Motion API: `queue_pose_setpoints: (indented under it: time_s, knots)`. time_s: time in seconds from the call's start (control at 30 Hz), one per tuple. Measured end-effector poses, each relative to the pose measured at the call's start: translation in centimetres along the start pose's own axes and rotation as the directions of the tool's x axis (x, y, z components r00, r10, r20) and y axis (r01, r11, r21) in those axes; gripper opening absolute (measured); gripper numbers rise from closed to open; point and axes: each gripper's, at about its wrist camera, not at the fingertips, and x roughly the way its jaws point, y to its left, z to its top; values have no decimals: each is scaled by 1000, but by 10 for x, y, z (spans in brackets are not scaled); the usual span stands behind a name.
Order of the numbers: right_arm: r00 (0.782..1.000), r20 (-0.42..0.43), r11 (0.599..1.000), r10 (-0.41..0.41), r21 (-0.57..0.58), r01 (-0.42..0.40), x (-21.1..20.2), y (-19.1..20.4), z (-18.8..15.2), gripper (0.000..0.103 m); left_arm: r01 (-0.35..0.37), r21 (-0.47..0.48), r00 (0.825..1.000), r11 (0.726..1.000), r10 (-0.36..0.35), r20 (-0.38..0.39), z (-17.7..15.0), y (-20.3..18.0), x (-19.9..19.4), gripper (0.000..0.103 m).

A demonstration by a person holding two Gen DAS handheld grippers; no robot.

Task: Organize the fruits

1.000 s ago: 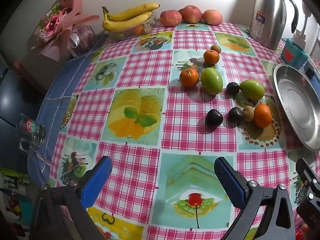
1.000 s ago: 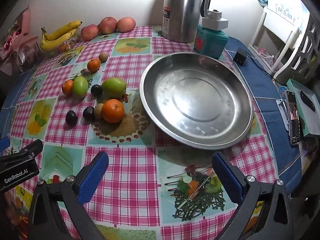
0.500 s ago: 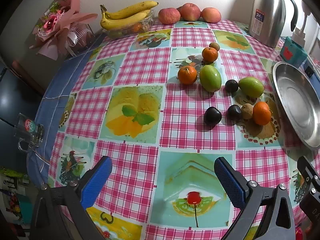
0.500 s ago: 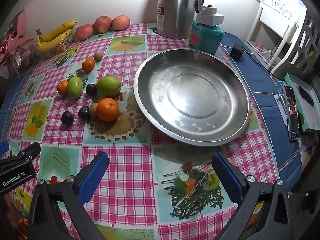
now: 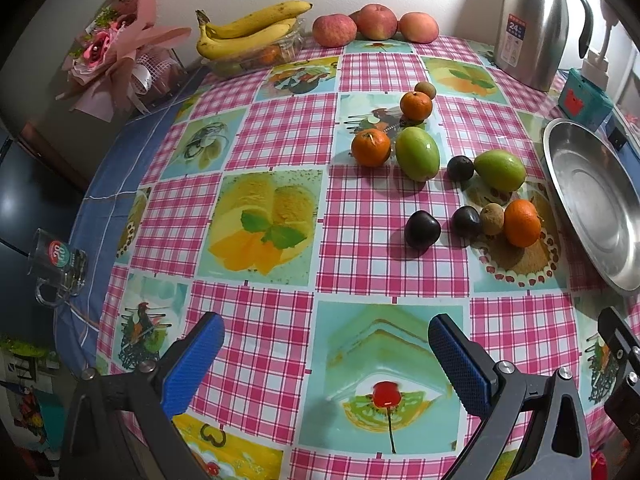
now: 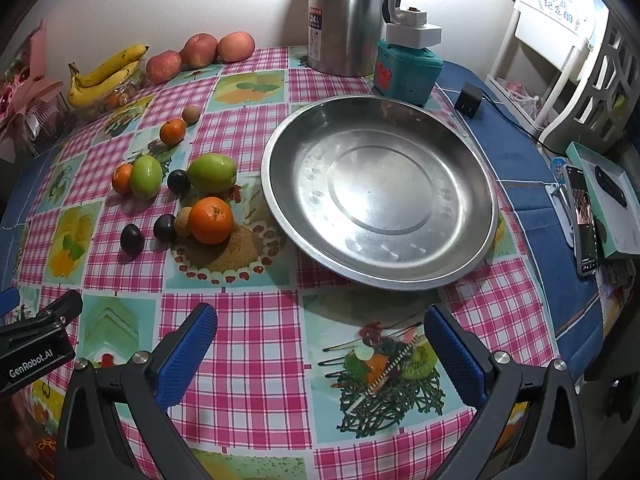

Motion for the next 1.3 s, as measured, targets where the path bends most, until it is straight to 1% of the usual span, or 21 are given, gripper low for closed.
queue_pose_setpoints:
  time_s: [0.37,0.97,1.3]
  knots:
    - [1000,28,1000,8,-16,-7,-6,3,0,103,0,0,1000,1000,0,0,-1,-1,0,103]
    - [1000,13,1000,7,-30,-7,-3,5,0,103,1,-1,1000,1000,-1,-1,0,-1,0,103]
    - [1000,11,999,7,-33,-6,-2,6,-1,103,26,0,1000,1000,-26,-8,-2,-1,2,103]
